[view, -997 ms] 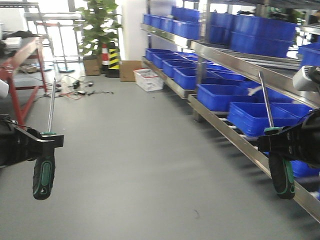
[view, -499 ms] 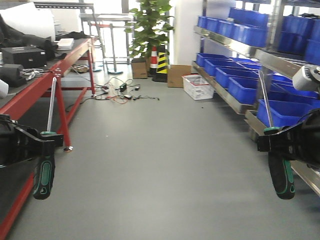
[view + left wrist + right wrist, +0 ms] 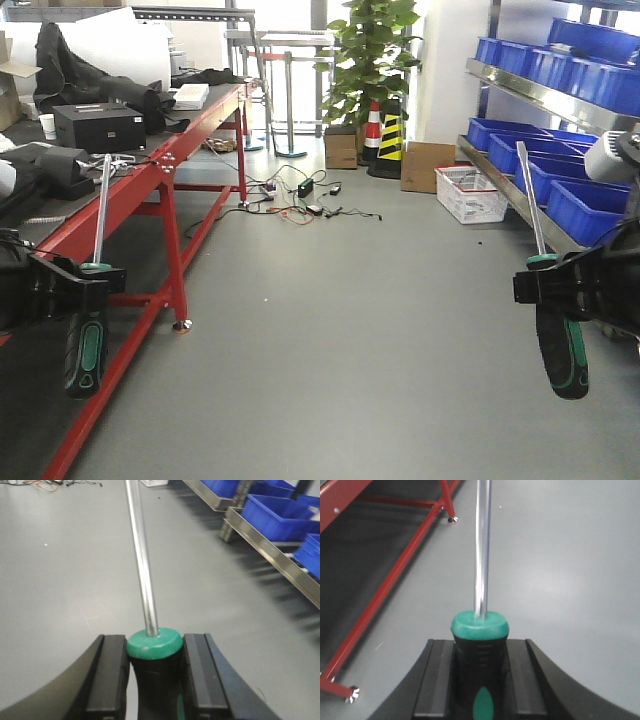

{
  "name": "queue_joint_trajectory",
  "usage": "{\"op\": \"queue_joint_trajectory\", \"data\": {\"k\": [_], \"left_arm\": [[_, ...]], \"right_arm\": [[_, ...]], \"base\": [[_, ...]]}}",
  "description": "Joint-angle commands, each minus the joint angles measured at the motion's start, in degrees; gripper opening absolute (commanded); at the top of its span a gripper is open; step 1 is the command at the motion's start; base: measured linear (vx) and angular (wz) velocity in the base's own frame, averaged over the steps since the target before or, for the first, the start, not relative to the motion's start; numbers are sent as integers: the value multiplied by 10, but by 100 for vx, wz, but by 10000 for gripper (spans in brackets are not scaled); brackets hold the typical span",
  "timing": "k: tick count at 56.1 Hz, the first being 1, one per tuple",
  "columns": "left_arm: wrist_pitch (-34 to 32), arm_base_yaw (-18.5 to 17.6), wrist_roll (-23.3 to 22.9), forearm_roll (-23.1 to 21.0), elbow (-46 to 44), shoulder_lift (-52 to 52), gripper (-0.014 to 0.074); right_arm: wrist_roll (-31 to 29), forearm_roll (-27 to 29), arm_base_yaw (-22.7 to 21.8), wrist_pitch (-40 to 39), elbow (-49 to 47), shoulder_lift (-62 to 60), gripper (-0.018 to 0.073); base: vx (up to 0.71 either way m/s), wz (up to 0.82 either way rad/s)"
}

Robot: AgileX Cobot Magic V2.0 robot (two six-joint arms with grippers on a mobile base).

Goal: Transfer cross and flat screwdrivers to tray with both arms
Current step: 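Hold both screwdrivers while the base drives to the tray by the blue bin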

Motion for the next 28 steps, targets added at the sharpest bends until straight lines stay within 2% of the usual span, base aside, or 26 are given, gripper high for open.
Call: {"op": "queue_joint_trajectory", "data": {"k": [1, 14, 28], "left_arm": [[-37, -3, -2, -19, -15, -16, -1], [-37, -3, -2, -19, -15, -16, -1], [-37, -3, -2, -19, -15, -16, -1]], "right_arm": [[-3, 5, -1, -49, -22, -14, -8], [-3, 5, -1, -49, -22, -14, -8], [-3, 5, -1, -49, -22, -14, -8]], "base": [[56, 12], [55, 3], [51, -18]]}}
